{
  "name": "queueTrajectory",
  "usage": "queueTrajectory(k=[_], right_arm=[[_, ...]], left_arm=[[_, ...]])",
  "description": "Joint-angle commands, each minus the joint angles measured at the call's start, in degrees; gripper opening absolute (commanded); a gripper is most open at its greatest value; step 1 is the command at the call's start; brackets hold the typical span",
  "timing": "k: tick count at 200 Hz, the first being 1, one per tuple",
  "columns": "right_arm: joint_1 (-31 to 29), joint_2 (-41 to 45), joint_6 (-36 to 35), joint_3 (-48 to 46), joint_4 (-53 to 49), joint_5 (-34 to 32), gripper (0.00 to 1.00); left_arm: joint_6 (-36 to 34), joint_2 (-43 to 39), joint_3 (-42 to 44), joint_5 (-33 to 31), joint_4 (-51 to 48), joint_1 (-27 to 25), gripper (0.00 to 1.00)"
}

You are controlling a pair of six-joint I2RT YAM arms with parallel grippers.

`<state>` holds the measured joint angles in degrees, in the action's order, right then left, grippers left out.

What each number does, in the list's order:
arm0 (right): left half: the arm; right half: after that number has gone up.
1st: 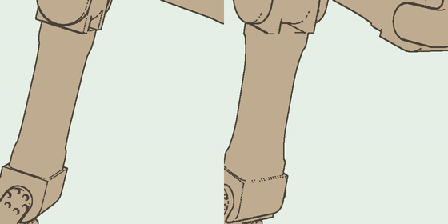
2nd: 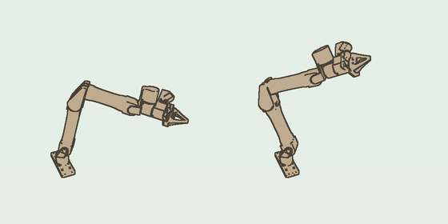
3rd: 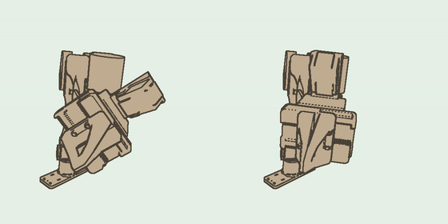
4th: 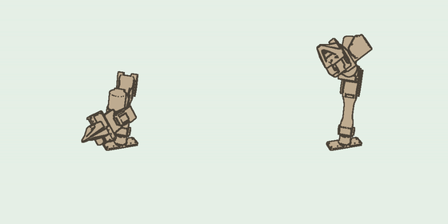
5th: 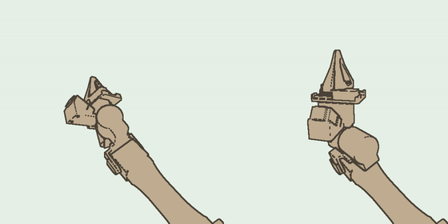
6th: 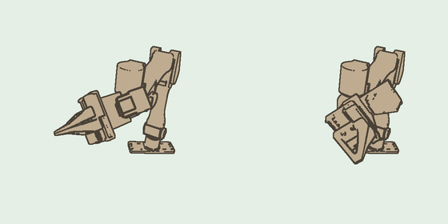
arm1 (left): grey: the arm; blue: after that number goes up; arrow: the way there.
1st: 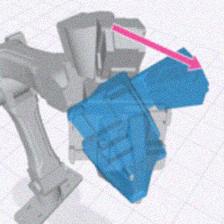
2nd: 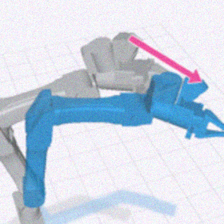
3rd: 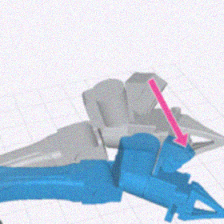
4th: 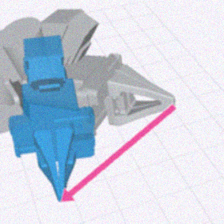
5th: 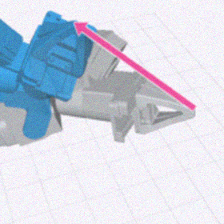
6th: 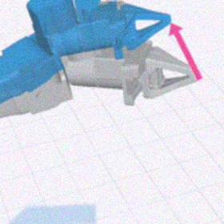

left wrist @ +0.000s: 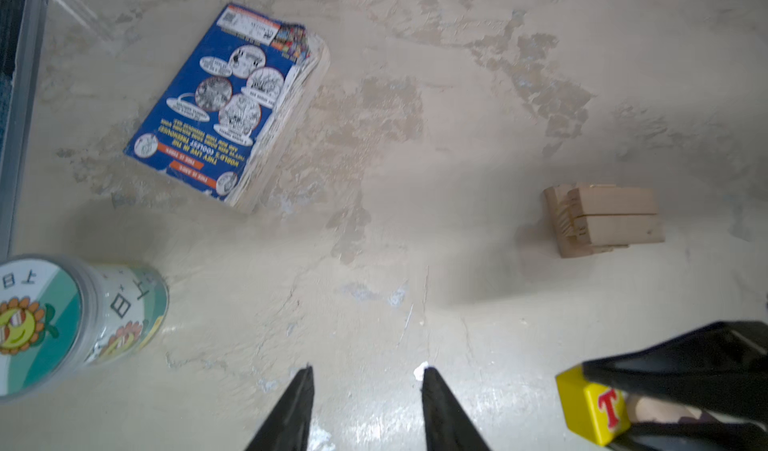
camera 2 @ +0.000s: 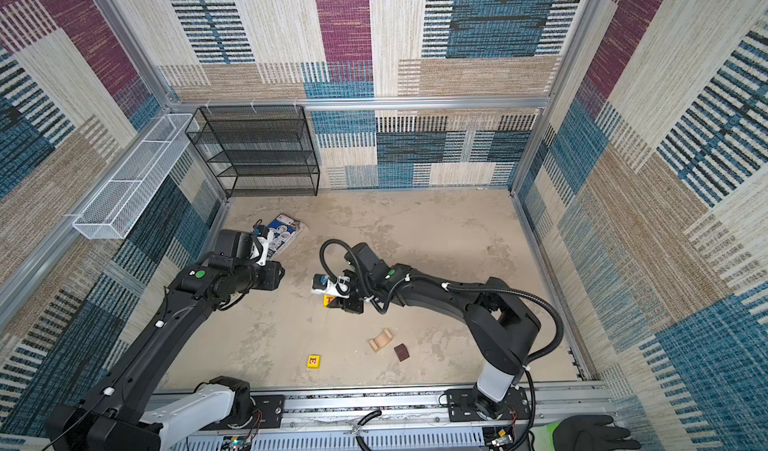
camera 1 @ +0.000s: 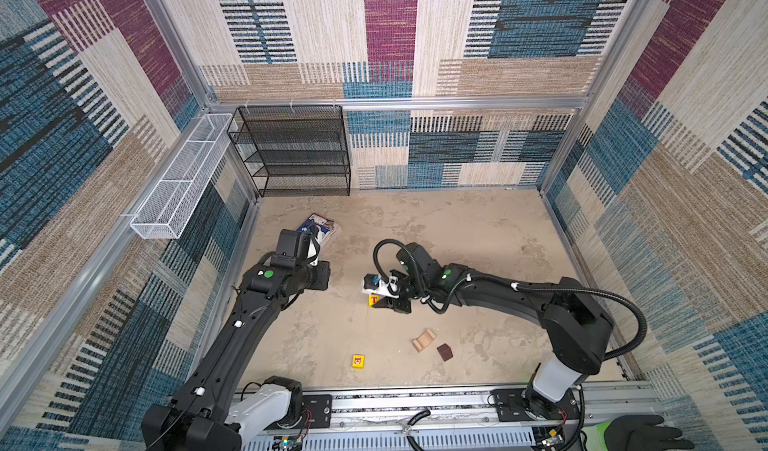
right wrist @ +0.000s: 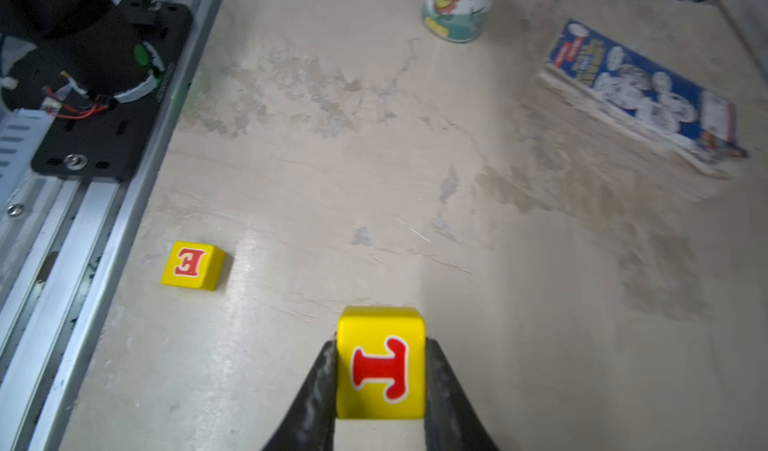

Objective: Build the wood block tower
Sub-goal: 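Carry the yellow T cube over the tower top with the right gripper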

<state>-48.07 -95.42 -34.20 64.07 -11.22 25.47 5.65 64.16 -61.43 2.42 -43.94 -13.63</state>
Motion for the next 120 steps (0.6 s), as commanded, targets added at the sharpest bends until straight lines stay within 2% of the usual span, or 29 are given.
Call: queueTrajectory(k=[1, 28, 47, 71, 91, 120], right_arm=[[2.95, 3.42, 6.11, -0.04, 3.86, -6.65, 0.10], [5.37, 6.26, 11.64, 1.18, 0.85, -14.60, 0.07], [5.80, 8.56, 11.57, -0.04, -1.62, -14.48, 0.06], [6.58, 11.65, 1.27, -5.87, -1.39, -9.21, 0.06], [10.62, 11.51, -5.70, -7.97, -0.40, -4.16, 0.06], [11.95, 5.66, -13.34, -2.65, -8.19, -1.71, 0.06]], left_arm=[[-3.07, 2.13, -4.33, 6.81, 5.06, -0.01, 0.47], [-2.58, 6.96, -10.84, 13.98, 10.59, -0.08, 0.47], [-3.01, 11.22, -15.43, 20.70, 13.04, -0.28, 0.47], [-5.64, 14.94, -18.52, 29.17, 15.07, -0.78, 0.47], [-7.67, 15.25, -17.18, 36.87, 15.95, -0.86, 0.46], [-8.58, 11.56, -13.44, 39.42, 15.95, -1.00, 0.46]])
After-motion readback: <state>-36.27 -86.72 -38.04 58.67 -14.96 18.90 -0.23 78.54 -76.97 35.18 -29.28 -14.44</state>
